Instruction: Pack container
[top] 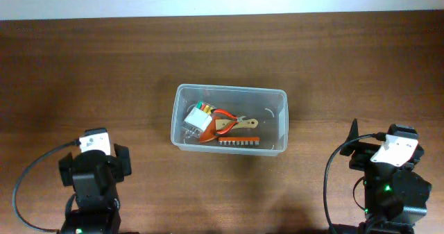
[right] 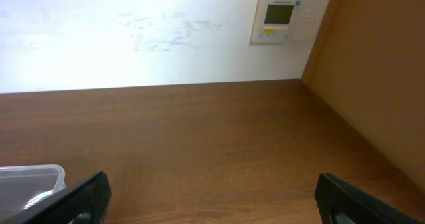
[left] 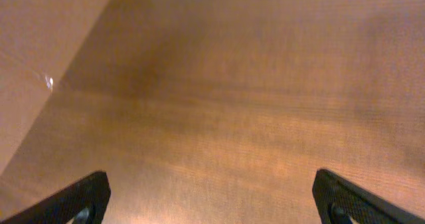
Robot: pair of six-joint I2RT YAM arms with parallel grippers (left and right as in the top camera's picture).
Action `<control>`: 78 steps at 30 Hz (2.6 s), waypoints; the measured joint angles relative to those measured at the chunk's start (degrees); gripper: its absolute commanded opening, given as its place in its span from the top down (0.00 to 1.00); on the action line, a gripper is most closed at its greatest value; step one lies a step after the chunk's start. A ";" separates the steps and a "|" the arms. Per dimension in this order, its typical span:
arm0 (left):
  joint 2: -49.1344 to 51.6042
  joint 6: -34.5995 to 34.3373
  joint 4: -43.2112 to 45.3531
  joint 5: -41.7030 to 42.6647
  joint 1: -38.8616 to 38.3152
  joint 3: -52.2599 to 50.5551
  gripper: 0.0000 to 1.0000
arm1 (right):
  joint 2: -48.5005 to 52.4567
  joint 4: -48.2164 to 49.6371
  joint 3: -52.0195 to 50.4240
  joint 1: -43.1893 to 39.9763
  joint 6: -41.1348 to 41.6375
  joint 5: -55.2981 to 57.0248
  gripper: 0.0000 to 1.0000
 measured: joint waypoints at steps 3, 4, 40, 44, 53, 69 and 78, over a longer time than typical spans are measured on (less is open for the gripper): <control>0.00 0.02 -3.52 0.00 0.00 0.00 0.01 | 0.00 0.02 0.00 0.00 0.00 0.02 0.01; 0.00 0.00 -4.39 -0.02 0.00 0.00 0.01 | 0.00 0.00 0.00 0.00 -0.13 0.07 0.01; 0.04 0.02 -7.28 -0.04 0.00 0.00 0.01 | -19.71 18.14 -30.38 9.33 7.93 3.23 0.01; 0.04 0.02 -7.28 -0.02 0.00 0.00 0.01 | -19.71 17.99 -30.36 9.33 9.33 1.90 0.01; 0.04 0.02 -7.28 -0.02 0.00 0.00 0.01 | -19.71 17.94 -30.38 9.33 10.49 0.81 0.01; 0.04 0.02 -7.30 -0.02 0.00 0.00 0.01 | -19.71 17.92 -30.38 9.33 10.58 0.42 0.01; -1.01 0.02 -8.11 0.15 0.00 0.00 0.01 | -19.71 17.94 -30.38 9.33 10.58 0.42 0.01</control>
